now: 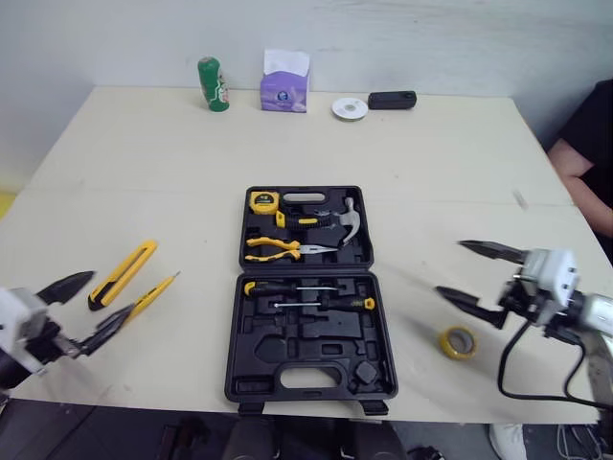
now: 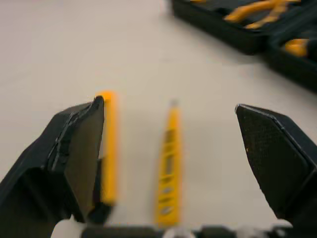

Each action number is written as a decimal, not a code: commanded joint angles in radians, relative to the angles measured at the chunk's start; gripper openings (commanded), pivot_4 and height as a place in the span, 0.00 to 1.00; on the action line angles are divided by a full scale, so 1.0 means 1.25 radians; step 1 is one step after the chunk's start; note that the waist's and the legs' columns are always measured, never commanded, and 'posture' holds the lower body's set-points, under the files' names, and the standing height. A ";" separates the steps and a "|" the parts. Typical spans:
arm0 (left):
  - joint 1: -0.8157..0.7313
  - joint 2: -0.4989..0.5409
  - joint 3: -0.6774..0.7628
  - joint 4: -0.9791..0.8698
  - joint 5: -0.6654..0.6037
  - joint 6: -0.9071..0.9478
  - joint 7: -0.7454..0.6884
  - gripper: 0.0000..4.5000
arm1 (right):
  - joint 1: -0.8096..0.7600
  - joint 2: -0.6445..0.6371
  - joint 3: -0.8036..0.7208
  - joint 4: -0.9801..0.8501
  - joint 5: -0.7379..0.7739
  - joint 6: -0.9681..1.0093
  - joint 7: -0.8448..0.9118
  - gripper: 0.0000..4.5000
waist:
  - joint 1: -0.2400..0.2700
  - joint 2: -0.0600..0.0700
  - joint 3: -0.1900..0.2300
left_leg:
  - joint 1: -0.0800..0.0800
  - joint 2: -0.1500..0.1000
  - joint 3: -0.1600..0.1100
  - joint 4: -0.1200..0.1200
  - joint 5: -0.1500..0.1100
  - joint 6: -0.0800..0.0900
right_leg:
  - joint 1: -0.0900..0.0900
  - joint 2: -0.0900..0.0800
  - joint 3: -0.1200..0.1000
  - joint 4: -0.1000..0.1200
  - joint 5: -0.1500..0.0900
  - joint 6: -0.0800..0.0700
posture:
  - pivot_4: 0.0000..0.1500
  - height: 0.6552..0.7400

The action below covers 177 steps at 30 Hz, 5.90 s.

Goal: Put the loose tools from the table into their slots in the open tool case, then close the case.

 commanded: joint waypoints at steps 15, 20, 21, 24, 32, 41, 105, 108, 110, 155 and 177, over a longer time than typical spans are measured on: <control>0.005 0.010 0.233 0.332 0.049 -0.002 0.365 1.00 | 0.215 -0.104 -0.291 0.629 -0.148 -0.366 -0.353 0.99 | 0.008 0.000 0.001 | 0.001 0.000 0.002 -0.002 -0.007 0.000 | -0.001 -0.002 0.001 -0.001 0.000 0.000 | 1.00 1.00; -0.007 -0.002 0.200 0.278 0.037 0.022 0.370 1.00 | 0.216 -0.105 -0.267 0.664 -0.163 -0.411 -0.389 0.99 | 0.001 0.000 0.001 | 0.003 0.000 0.002 -0.002 -0.007 -0.001 | 0.000 -0.002 0.002 0.000 0.000 0.000 | 1.00 1.00; -0.011 -0.004 0.194 0.268 0.033 0.028 0.370 1.00 | 0.204 -0.103 -0.262 0.659 -0.157 -0.411 -0.387 0.99 | -0.003 0.000 0.001 | 0.003 0.000 0.002 -0.002 -0.007 -0.001 | 0.000 -0.002 0.002 0.000 0.000 0.000 | 1.00 1.00; -0.033 -0.012 0.200 0.246 0.005 0.053 0.381 1.00 | 0.164 -0.104 -0.234 0.638 -0.150 -0.394 -0.377 0.99 | -0.012 0.000 0.001 | 0.003 0.000 0.003 -0.001 -0.007 -0.001 | 0.000 -0.002 0.002 0.000 0.000 0.000 | 1.00 1.00; -0.078 -0.013 0.167 0.148 -0.043 0.113 0.361 1.00 | 0.049 -0.060 -0.135 0.378 0.007 -0.238 -0.205 0.99 | -0.010 0.000 0.001 | 0.003 0.000 0.004 -0.001 -0.004 -0.005 | 0.000 -0.002 0.003 0.002 0.000 0.000 | 1.00 1.00; 0.000 -0.028 0.076 -0.061 -0.133 0.179 0.182 1.00 | -0.063 -0.056 0.051 0.018 0.124 0.026 -0.086 0.99 | -0.007 0.001 0.002 | 0.002 0.000 0.004 -0.001 -0.002 0.000 | -0.001 -0.002 0.003 0.001 0.000 0.001 | 1.00 1.00; -0.240 0.214 -0.424 0.194 0.179 0.262 -0.126 0.11 | -0.206 0.069 0.284 -0.369 0.160 0.307 -0.055 1.00 | 0.009 0.003 0.004 | 0.000 -0.001 0.004 -0.001 -0.001 0.001 | -0.003 -0.003 0.001 0.004 0.000 0.001 | 1.00 1.00; -0.235 0.212 -0.418 0.196 0.178 0.242 -0.127 0.11 | -0.210 0.070 0.284 -0.366 0.160 0.306 -0.056 1.00 | 0.009 0.003 0.004 | 0.001 -0.001 0.004 -0.001 -0.001 0.001 | -0.003 -0.004 0.001 0.004 0.000 0.001 | 1.00 1.00; -0.234 0.210 -0.408 0.201 0.176 0.221 -0.125 0.11 | -0.210 0.070 0.284 -0.365 0.159 0.304 -0.055 1.00 | 0.009 0.004 0.004 | 0.001 -0.001 0.004 -0.001 -0.001 0.001 | -0.003 -0.004 0.001 0.004 0.000 0.001 | 1.00 1.00; -0.719 0.146 -0.887 -0.280 0.236 0.472 -0.239 0.11 | 0.045 -0.019 0.180 -0.399 0.125 0.274 0.001 1.00 | 0.014 0.000 0.005 | -0.001 0.001 0.004 0.001 0.002 -0.001 | -0.001 0.004 0.002 0.004 0.001 0.001 | 1.00 1.00; -0.759 0.144 -1.002 -0.337 0.308 0.702 -0.188 0.11 | 0.063 0.003 0.208 -0.396 0.091 0.237 -0.025 1.00 | 0.020 0.000 0.005 | -0.001 0.001 0.003 0.002 0.002 -0.001 | -0.001 0.004 0.002 0.004 0.001 0.001 | 1.00 1.00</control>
